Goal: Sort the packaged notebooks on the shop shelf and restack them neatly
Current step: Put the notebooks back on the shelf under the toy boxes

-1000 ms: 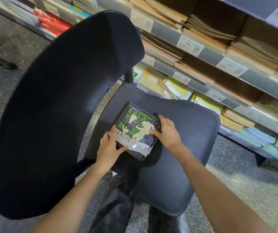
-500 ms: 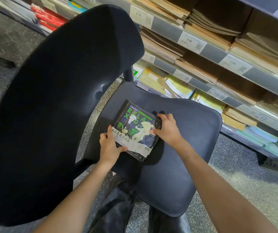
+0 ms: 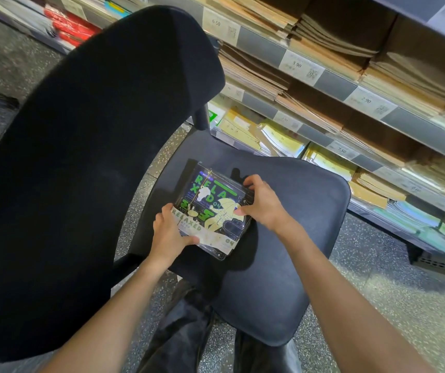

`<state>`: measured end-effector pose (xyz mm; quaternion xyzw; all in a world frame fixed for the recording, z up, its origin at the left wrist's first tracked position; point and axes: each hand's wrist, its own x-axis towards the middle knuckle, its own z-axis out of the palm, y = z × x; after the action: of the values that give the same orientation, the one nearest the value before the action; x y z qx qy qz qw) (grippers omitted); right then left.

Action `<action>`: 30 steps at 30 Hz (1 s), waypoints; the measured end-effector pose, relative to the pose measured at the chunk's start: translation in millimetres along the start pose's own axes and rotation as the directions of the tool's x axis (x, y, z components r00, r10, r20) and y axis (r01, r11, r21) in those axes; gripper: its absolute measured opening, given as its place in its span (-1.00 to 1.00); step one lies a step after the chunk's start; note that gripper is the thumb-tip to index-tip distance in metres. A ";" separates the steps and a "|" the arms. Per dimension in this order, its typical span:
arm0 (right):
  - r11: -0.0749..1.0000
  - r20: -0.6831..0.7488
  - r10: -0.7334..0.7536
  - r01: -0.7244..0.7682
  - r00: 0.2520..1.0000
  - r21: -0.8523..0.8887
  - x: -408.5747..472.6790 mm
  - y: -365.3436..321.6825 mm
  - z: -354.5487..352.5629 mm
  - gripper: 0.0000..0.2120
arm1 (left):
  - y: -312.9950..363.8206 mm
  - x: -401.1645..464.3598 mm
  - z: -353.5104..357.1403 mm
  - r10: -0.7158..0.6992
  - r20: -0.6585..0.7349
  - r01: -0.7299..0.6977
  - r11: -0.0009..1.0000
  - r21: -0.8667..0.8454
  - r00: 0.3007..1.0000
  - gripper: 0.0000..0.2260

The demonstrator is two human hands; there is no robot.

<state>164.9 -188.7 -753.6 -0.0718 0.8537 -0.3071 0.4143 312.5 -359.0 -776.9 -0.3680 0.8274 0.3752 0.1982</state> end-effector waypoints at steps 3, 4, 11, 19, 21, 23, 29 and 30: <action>0.999 0.001 -0.026 0.026 1.000 0.031 -2.6 1.6 0.0 -0.35 | 3.5 -1.7 -1.9 -0.011 0.047 0.011 1.000 0.012 0.999 -0.02; 0.999 -0.001 -0.033 0.033 0.999 0.034 -4.0 2.5 -0.7 -0.36 | 5.2 -3.9 -1.2 -0.015 0.057 0.015 1.000 -0.002 0.998 0.00; 0.995 -0.048 -0.097 0.098 0.994 0.020 -18.6 2.1 -24.1 -0.39 | 30.4 -25.5 2.2 -0.032 0.128 0.057 0.979 -0.196 0.991 -0.05; 0.979 -0.163 -0.195 0.201 0.967 0.019 -47.1 -32.9 -84.2 -0.37 | 80.8 -34.8 -26.3 0.091 0.040 -0.080 0.970 -0.231 0.995 -0.02; 0.972 -0.200 -0.231 0.236 0.952 0.000 -58.1 -48.0 -104.2 -0.37 | 102.0 -38.8 -38.5 0.128 0.010 -0.122 0.966 -0.227 0.992 -0.02; 0.962 -0.234 -0.269 0.270 0.934 -0.025 -70.8 -64.7 -125.7 -0.37 | 124.6 -45.9 -50.7 0.140 -0.029 -0.143 0.961 -0.237 0.990 -0.02; 0.920 -0.360 -0.390 0.369 0.848 -0.128 -121.9 -118.6 -202.9 -0.38 | 198.1 -79.2 -100.5 0.302 -0.158 -0.337 0.890 -0.307 0.940 0.01; 0.912 -0.382 -0.409 0.384 0.829 -0.145 -132.7 -127.9 -216.7 -0.39 | 210.2 -84.2 -109.5 0.339 -0.170 -0.377 0.875 -0.305 0.925 0.03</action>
<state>71.0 -140.4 -489.5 -0.1951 0.8960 -0.3681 0.1537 202.4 -310.1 -556.2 -0.2567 0.8156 0.5183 0.0141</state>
